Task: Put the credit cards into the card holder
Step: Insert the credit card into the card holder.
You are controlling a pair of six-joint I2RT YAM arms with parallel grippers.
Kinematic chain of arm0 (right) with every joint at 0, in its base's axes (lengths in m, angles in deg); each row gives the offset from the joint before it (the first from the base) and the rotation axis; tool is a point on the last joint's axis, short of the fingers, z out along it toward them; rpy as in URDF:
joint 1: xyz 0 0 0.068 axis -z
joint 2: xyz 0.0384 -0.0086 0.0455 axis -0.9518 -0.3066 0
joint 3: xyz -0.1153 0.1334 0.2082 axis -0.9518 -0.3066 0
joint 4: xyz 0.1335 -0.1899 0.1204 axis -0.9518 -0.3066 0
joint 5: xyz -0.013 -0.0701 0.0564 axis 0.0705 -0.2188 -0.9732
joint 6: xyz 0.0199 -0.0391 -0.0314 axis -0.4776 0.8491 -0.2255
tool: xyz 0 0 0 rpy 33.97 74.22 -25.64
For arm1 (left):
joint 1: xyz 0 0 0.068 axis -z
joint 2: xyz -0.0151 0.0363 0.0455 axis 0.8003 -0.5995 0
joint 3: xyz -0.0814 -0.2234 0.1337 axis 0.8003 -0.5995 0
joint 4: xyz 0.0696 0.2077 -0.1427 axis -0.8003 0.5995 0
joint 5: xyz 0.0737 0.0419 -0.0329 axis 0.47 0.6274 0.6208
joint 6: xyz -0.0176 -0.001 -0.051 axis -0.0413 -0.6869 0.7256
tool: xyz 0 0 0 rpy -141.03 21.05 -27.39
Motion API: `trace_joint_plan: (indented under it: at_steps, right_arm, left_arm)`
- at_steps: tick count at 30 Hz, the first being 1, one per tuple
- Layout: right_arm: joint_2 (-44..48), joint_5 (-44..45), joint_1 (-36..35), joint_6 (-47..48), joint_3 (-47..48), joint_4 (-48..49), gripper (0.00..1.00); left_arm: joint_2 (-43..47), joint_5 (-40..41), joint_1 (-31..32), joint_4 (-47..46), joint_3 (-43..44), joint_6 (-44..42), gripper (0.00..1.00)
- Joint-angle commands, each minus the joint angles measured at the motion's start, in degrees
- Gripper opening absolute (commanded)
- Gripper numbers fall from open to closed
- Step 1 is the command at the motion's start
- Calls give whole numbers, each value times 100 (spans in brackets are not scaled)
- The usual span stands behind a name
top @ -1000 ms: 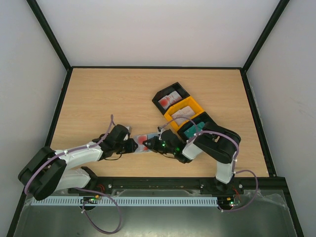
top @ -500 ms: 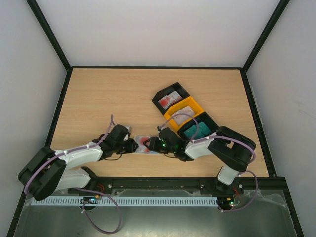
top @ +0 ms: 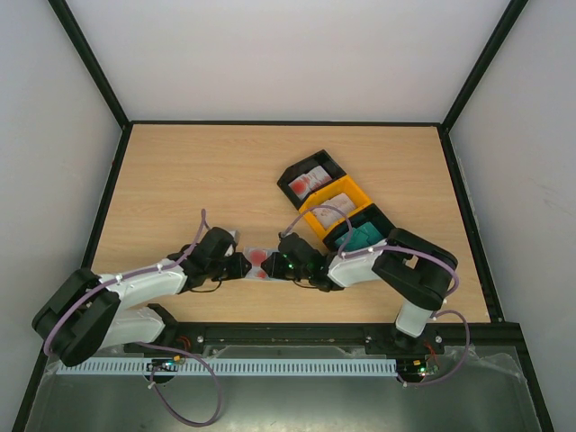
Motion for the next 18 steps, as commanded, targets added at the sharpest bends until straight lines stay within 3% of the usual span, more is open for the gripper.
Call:
trace_joint_plan:
  at_steps: [1, 5, 11, 18]
  right_arm:
    - [-123, 14, -98, 114, 154, -120, 14]
    - [-41, 158, -101, 287, 163, -81, 16]
    - [74, 542, -89, 1120, 615, -687, 35]
    - [-105, 333, 16, 1424, 897, -1073, 37]
  left_arm:
    - [26, -4, 8, 206, -111, -42, 24]
    - [44, -10, 8, 229, -91, -64, 24]
    - [157, 58, 8, 363, 24, -160, 29]
    - [267, 139, 8, 444, 40, -172, 31]
